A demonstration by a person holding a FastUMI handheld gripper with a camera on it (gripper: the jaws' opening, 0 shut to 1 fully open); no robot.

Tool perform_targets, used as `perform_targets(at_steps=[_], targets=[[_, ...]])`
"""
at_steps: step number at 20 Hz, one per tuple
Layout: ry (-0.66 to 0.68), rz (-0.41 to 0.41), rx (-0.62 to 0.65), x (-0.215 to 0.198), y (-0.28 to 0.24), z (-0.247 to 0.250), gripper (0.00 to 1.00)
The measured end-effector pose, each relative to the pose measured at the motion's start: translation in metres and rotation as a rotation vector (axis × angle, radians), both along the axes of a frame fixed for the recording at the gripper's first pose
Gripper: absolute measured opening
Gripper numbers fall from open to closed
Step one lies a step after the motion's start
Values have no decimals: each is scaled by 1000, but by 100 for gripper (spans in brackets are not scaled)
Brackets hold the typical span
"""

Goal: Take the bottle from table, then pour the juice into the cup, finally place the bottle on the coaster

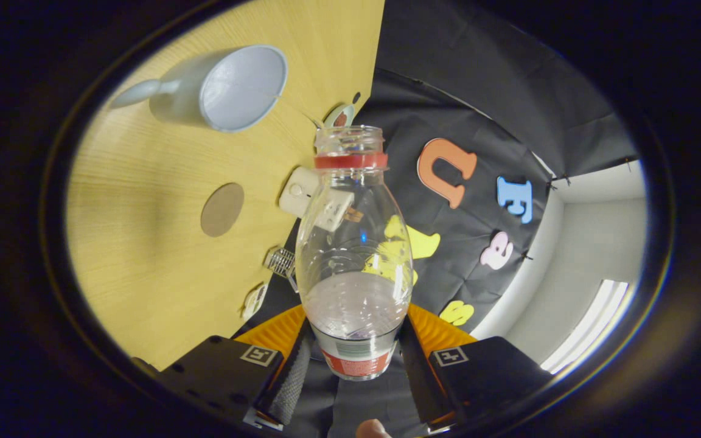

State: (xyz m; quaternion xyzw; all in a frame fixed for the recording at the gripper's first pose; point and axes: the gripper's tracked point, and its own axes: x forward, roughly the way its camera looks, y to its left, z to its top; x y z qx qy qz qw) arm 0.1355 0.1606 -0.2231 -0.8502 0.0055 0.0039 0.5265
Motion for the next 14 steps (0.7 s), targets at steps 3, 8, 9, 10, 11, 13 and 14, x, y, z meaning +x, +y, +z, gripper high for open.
perform_targets(at_steps=[3, 8, 9, 10, 11, 13, 14], targets=[[-4, 3, -6, -1, 2, 3, 78], [-7, 12, -23, -3, 7, 11, 78], [-7, 12, -26, -2, 7, 13, 78], [-9, 14, -29, -1, 8, 14, 78], [-11, 16, -31, 0, 11, 16, 78], [-13, 15, -33, 2, 12, 16, 78], [-10, 14, -36, 3, 13, 16, 78]])
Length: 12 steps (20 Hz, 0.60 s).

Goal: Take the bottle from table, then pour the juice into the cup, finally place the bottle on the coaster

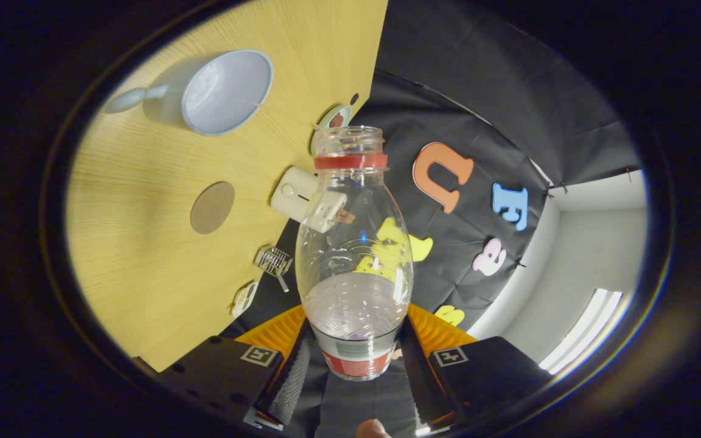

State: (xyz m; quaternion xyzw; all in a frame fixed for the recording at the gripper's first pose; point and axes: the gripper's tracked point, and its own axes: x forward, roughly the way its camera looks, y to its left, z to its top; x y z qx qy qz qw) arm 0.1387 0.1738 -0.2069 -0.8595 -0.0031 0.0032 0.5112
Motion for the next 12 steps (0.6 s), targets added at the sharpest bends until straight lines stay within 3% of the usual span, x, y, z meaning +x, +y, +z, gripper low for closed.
perform_targets(at_steps=[5, 12], targets=[[19, -1, -7, 4, 4, -4, 78], [74, -13, 131, 0, -5, -11, 78]])
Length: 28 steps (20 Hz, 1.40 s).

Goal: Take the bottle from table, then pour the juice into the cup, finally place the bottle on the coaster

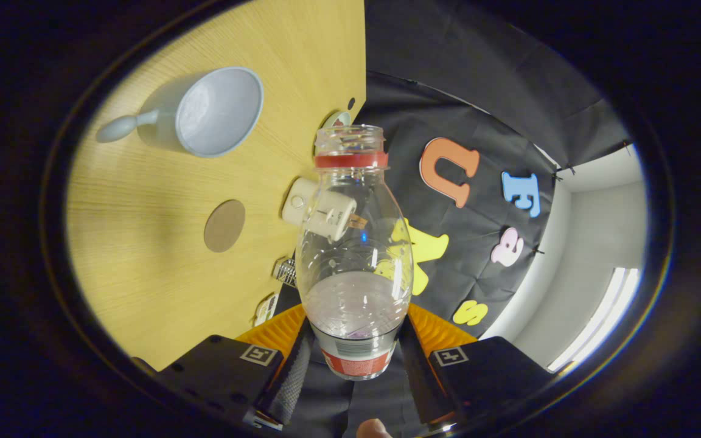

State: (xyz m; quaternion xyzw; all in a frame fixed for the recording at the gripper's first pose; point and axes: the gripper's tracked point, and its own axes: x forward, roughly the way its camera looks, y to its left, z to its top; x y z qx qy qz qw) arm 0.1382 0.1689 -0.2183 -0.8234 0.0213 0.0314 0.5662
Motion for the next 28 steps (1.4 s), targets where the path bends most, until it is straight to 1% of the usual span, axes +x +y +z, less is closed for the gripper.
perform_targets(at_steps=[2, 4, 8, 10, 12, 15, 18, 21, 24, 26, 28], targets=[[28, -7, 89, 1, -3, -4, 78], [74, -29, 191, -1, -6, -7, 78], [148, -57, 353, -8, -5, -9, 79], [182, -79, 458, -11, -8, -7, 79], [186, -86, 550, -12, -8, 3, 79], [168, -67, 691, -14, -8, 23, 79], [193, -55, 897, -23, -10, 34, 78], [253, -50, 1157, -23, -9, 38, 78], [302, -30, 1390, -26, -10, 53, 78], [334, -20, 1520, -23, -11, 64, 78], [347, -15, 1613, -16, -15, 76, 78]])
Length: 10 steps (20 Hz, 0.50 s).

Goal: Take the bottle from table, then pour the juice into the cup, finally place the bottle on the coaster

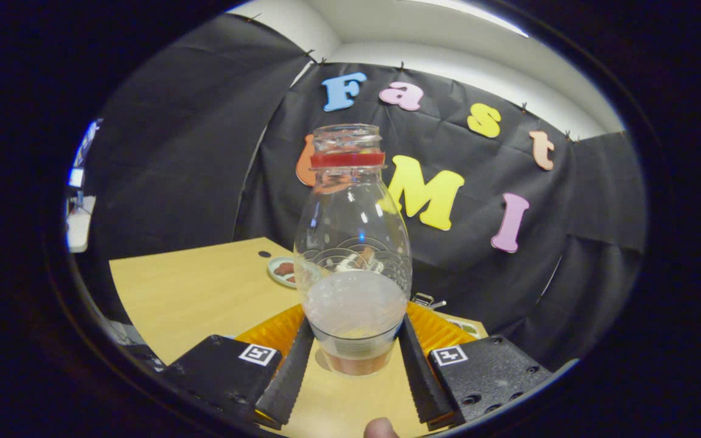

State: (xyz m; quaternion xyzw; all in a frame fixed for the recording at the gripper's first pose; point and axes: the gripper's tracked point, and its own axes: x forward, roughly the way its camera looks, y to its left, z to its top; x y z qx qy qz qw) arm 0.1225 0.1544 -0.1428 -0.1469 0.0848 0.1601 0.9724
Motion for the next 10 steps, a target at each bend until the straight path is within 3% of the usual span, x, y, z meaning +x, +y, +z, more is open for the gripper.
perform_targets(at_steps=[4, 10], targets=[[17, -32, 74, 30, -7, 8, 78], [60, -29, 174, 75, -9, -20, 78]])
